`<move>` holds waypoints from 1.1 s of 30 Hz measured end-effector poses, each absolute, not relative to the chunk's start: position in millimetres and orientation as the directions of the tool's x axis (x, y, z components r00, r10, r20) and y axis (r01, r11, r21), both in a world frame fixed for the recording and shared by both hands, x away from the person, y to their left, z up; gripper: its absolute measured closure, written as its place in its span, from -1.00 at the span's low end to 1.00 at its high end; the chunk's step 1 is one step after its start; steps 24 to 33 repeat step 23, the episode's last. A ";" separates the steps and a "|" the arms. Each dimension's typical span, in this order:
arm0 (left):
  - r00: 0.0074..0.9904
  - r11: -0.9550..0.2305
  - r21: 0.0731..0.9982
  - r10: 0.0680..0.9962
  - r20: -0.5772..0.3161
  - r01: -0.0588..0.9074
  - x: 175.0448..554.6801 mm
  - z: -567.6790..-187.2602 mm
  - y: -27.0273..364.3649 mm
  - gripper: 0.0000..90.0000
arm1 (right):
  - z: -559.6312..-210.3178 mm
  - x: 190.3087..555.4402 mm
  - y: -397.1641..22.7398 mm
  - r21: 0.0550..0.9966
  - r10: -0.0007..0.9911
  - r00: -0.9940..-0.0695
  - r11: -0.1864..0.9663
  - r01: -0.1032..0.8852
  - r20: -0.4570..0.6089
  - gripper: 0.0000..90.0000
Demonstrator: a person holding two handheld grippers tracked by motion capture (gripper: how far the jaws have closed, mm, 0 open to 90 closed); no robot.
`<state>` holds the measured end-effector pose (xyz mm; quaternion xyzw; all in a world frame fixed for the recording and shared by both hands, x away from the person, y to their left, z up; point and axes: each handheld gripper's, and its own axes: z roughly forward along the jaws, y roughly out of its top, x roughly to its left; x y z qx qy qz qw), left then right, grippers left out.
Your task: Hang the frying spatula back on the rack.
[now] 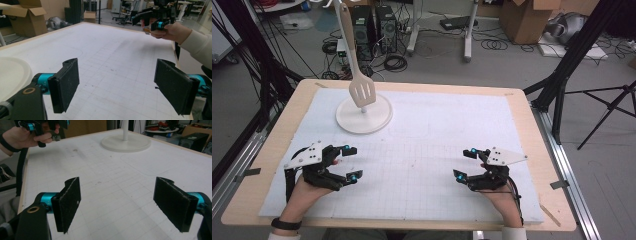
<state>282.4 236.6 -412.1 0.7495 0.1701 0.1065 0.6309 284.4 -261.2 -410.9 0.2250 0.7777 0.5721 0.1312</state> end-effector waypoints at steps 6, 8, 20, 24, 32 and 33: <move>0.925 -0.147 0.982 0.375 -0.060 0.123 282.0 -415.3 235.7 -0.55 | -412.9 284.2 -262.5 0.948 0.501 -0.864 0.246 0.203 0.054 -0.53; 0.925 -0.151 0.981 0.376 -0.056 0.121 282.2 -416.3 235.7 -0.55 | -413.0 283.6 -263.3 0.948 0.504 -0.862 0.243 0.204 0.056 -0.54; 0.931 -0.141 0.980 0.357 -0.079 0.138 282.4 -419.7 235.6 -0.55 | -412.7 283.2 -265.4 0.950 0.507 -0.860 0.236 0.205 0.060 -0.54; 0.929 -0.142 0.981 0.361 -0.077 0.136 282.0 -419.9 235.9 -0.55 | -412.6 283.4 -265.8 0.951 0.506 -0.861 0.235 0.199 0.055 -0.54; 0.929 -0.142 0.981 0.361 -0.077 0.136 282.0 -419.9 235.9 -0.55 | -412.6 283.4 -265.8 0.951 0.506 -0.861 0.235 0.199 0.055 -0.54; 0.929 -0.142 0.981 0.361 -0.077 0.136 282.0 -419.9 235.9 -0.55 | -412.6 283.4 -265.8 0.951 0.506 -0.861 0.235 0.199 0.055 -0.54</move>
